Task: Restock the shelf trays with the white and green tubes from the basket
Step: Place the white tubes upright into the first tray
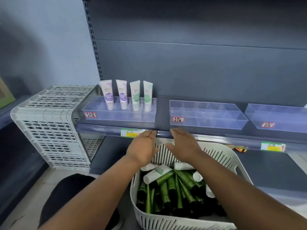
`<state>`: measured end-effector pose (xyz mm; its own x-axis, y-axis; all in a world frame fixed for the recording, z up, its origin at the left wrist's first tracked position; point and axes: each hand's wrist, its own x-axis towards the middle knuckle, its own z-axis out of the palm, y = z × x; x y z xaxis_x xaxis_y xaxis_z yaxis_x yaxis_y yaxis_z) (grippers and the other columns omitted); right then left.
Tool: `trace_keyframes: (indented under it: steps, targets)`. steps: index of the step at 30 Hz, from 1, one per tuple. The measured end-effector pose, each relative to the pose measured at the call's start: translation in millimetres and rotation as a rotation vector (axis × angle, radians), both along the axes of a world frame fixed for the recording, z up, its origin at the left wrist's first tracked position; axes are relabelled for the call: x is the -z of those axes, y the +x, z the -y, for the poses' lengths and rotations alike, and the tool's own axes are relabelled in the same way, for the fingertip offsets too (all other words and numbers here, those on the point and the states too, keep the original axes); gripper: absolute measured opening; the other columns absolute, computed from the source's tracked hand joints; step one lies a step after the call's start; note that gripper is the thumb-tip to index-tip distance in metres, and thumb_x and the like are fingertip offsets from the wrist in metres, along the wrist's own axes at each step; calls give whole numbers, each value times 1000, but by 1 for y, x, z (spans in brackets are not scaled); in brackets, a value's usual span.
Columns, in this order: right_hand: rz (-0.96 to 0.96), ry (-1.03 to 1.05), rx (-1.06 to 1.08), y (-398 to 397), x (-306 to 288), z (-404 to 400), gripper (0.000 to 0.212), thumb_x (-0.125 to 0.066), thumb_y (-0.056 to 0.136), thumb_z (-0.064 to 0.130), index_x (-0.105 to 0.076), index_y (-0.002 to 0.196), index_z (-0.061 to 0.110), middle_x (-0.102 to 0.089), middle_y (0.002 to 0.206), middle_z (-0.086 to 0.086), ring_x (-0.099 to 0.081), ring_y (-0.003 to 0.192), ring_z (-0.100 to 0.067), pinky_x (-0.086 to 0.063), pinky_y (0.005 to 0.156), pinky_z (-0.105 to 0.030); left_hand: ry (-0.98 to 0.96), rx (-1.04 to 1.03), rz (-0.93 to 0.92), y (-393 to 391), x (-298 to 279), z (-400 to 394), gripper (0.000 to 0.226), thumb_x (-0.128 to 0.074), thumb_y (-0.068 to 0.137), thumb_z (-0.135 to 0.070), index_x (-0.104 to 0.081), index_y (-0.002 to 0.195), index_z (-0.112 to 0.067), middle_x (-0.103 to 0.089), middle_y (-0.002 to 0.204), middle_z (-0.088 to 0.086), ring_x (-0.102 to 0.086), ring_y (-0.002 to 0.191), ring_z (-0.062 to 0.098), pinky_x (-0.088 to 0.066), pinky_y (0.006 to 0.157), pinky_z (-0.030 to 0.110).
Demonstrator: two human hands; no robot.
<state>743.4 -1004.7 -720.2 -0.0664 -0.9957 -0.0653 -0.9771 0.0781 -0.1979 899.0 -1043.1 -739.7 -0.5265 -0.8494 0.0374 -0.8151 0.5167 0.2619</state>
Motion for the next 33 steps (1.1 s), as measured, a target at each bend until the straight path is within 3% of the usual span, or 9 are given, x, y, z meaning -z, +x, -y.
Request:
trace_keyframes:
  steps: [5,8,13,18,22,26,29,33]
  targets:
    - [30,72,42,-20,38,-19,67,-47,95,43,-24,149,12,-27,157,-6,-24,144,-21,-20,119,-35,139,-15,44,-18,38,-16,70,-52,95,-32,-15,153,-19,-24,157,1,-25,144,19,-23,116,31]
    - [45,143,51,-25,67,-25,67,-48,94,42,-25,149,13,-28,156,-6,-26,144,-21,-21,119,-37,189,-46,114,-27,60,-18,62,-51,95,-31,-26,149,-15,-30,154,2,-27,142,20,-24,117,34]
    - [100,237,-15,-17,108,-21,48,-53,92,30,-40,137,16,-42,144,-6,-39,133,-24,-33,107,-36,256,-20,329,-34,86,-15,53,-55,91,-21,-37,141,-13,-36,147,5,-31,137,24,-28,112,37]
    - [96,385,-132,-5,142,-5,79,-59,87,10,-15,152,16,-15,160,-7,-17,146,-25,-22,118,-41,247,-28,534,-39,104,-10,73,-60,85,-25,-25,148,-12,-27,153,8,-20,143,27,-16,119,43]
    - [82,430,-195,-5,156,4,87,-64,86,14,-10,153,22,-8,161,-4,-13,148,-24,-19,119,-37,237,-28,625,-47,104,-11,66,-56,88,-26,-29,146,-10,-32,149,11,-26,138,31,-19,116,47]
    - [133,392,-229,-14,162,9,78,-67,83,17,-26,149,22,-22,157,-5,-27,143,-26,-27,117,-38,319,-29,595,-57,105,-14,59,-55,90,-31,-37,143,-13,-35,145,13,-27,134,34,-27,112,47]
    - [175,378,-233,-18,156,9,56,-61,87,19,-40,140,19,-39,148,-6,-41,133,-25,-33,111,-33,472,-94,482,-68,102,-24,49,-55,93,-19,-42,138,-5,-37,145,16,-35,134,33,-36,109,43]
    - [224,387,-203,-27,150,3,27,-53,93,12,-52,120,15,-55,125,-9,-54,102,-21,-41,82,-28,510,-150,370,-70,106,-35,37,-53,94,-10,-49,130,-4,-50,136,15,-50,124,30,-45,100,39]
